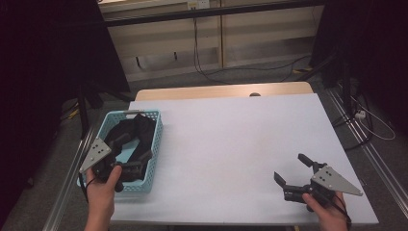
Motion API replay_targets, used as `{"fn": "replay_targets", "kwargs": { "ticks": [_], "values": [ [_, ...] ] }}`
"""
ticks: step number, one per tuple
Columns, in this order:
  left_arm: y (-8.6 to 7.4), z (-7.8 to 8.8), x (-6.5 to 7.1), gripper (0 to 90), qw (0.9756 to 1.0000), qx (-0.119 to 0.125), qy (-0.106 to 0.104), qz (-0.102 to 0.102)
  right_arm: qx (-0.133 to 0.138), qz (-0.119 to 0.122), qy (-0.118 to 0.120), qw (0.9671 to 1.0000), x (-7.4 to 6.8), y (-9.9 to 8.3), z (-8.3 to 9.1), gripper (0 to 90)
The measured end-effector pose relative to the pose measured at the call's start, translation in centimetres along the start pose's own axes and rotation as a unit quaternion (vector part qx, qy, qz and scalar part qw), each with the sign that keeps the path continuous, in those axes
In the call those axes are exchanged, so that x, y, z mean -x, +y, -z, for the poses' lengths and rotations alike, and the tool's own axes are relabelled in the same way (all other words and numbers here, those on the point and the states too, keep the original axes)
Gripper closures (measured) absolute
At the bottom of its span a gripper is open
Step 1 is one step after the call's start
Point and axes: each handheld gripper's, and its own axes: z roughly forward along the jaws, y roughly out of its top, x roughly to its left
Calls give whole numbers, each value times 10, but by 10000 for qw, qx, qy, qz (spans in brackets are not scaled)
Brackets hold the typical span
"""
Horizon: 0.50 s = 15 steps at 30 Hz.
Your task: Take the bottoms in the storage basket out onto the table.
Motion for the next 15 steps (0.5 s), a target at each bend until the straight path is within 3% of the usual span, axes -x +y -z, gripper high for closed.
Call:
{"fn": "replay_targets", "kwargs": {
  "ticks": [4, 12, 15],
  "values": [
    [4, -5, -7, 17, 9999, 27, -33, 165, 9, -14, -5, 10000, 1, 0, 0, 7],
    [7, -18, -19, 18, 10000, -54, -16, 81, 25, -78, -25, 10000, 2, 0, 1, 8],
    [5, -22, -24, 18, 9999, -63, 19, 160, 20, -79, -10, 10000, 2, 0, 0, 8]
  ]
}}
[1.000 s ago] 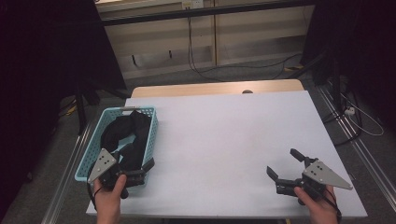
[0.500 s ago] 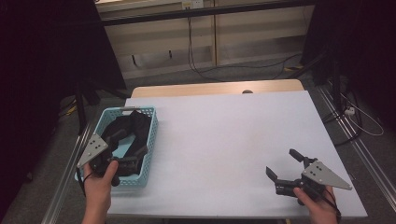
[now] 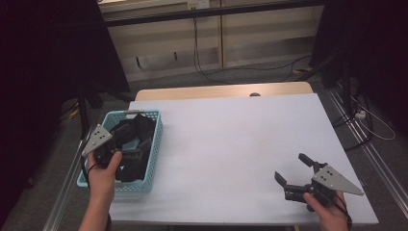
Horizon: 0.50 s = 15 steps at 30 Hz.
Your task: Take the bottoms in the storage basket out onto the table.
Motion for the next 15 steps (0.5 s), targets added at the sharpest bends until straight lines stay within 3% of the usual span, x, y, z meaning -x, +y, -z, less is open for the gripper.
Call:
{"fn": "replay_targets", "kwargs": {
  "ticks": [15],
  "values": [
    [-11, -19, -27, 18, 9994, -307, 155, -12, -39, 21, 20, 10000, 1, -1, -1, 8]
  ]
}}
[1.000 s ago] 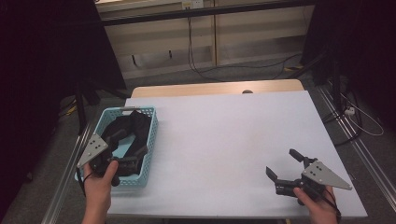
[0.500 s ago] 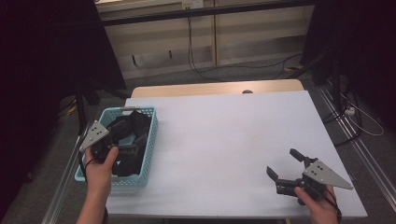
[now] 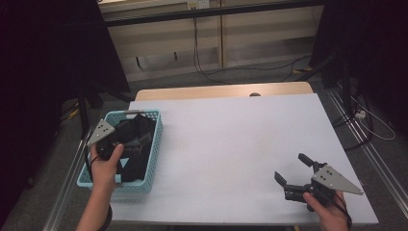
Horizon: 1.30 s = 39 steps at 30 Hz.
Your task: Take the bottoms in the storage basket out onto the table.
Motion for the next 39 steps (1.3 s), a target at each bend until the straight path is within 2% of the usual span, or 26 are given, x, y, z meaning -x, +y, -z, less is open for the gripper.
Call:
{"fn": "replay_targets", "kwargs": {
  "ticks": [7, 8, 13, 22, 24, 28, 31, 32, 35, 37, 39],
  "values": [
    [-5, -5, -11, 19, 9999, -39, 65, 103, -25, 23, 42, 10000, -1, -1, -1, 8],
    [-8, -7, -16, 19, 9998, -88, 138, 142, -27, 19, 43, 10000, -2, -1, -1, 8],
    [-15, -13, -24, 20, 9992, -254, 247, 182, -20, 11, 38, 10000, -1, -1, -1, 8],
    [-17, -23, -29, 21, 9992, -287, 201, 173, -45, 79, 81, 9999, -2, 0, -3, 9],
    [-17, -26, -29, 20, 9991, -298, 183, 249, -23, 56, 92, 9999, -1, 0, -3, 9],
    [-19, -29, -29, 20, 9989, -329, 187, 270, -95, -8, 61, 9999, 0, -2, -5, 10],
    [-21, -31, -30, 20, 9989, -356, 151, 267, -78, 34, 54, 9999, -1, -2, -4, 10],
    [-23, -32, -31, 20, 9986, -444, 149, 263, -52, 3, 55, 10000, -1, -2, -3, 10],
    [-25, -32, -33, 21, 9983, -496, 137, 287, -99, -68, 26, 9999, 1, -4, -4, 11],
    [-27, -31, -35, 22, 9982, -517, 167, 255, -118, -79, 15, 9999, 2, -4, -5, 11],
    [-29, -31, -38, 22, 9977, -574, 178, 306, -72, -43, 46, 10000, 1, -3, -4, 11]
  ]
}}
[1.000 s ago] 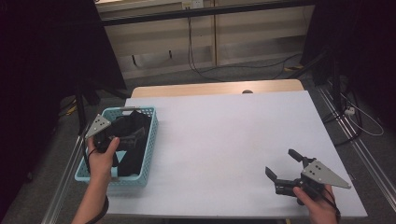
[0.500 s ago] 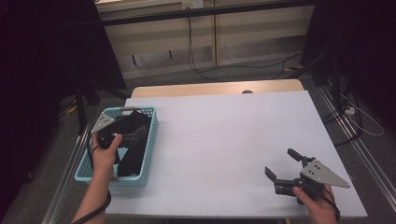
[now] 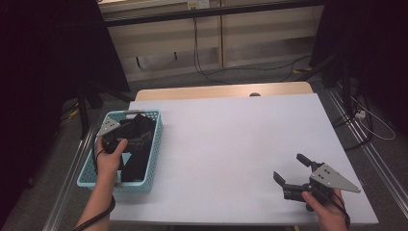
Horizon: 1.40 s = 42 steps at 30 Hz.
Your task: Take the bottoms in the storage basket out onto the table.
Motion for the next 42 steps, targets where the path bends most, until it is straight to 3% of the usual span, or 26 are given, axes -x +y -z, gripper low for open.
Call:
{"fn": "replay_targets", "kwargs": {
  "ticks": [2, 4, 8, 10, 15, 20, 23, 27, 34, 38, 42],
  "values": [
    [-1, 0, -1, 23, 10000, -36, 46, -53, -1, 21, 20, 10000, -1, 0, 0, 12],
    [-3, 1, -6, 24, 9999, -84, 10, 62, -24, 83, 79, 9999, -4, 1, -1, 12],
    [-6, 2, -9, 25, 9998, -181, 16, 67, -21, 167, 96, 9998, -5, 1, -1, 11],
    [-8, 2, -11, 25, 9997, -245, 55, 6, 29, 142, 74, 9999, -4, 2, 0, 12],
    [-15, 3, -15, 26, 9980, -605, 139, -75, 67, 155, 102, 9998, -5, 3, 0, 12],
    [-19, 0, -16, 29, 9976, -674, 116, 53, 30, 221, 173, 9996, -8, 3, -1, 12],
    [-19, -2, -15, 29, 9970, -762, 104, -14, 42, 245, 172, 9995, -7, 4, -1, 12],
    [-20, -6, -13, 29, 9952, -968, 40, -142, 46, 240, 187, 9995, -7, 3, -1, 12],
    [-24, -9, -13, 29, 9933, -1144, 22, -150, 23, 227, 174, 9996, -7, 3, -2, 10],
    [-28, -15, -13, 29, 9900, -1403, -5, -154, 44, 226, 154, 9996, -8, 3, 0, 10],
    [-28, -19, -10, 31, 9871, -1571, -28, -311, 59, 224, 142, 9996, -7, 4, 1, 10]
  ]
}}
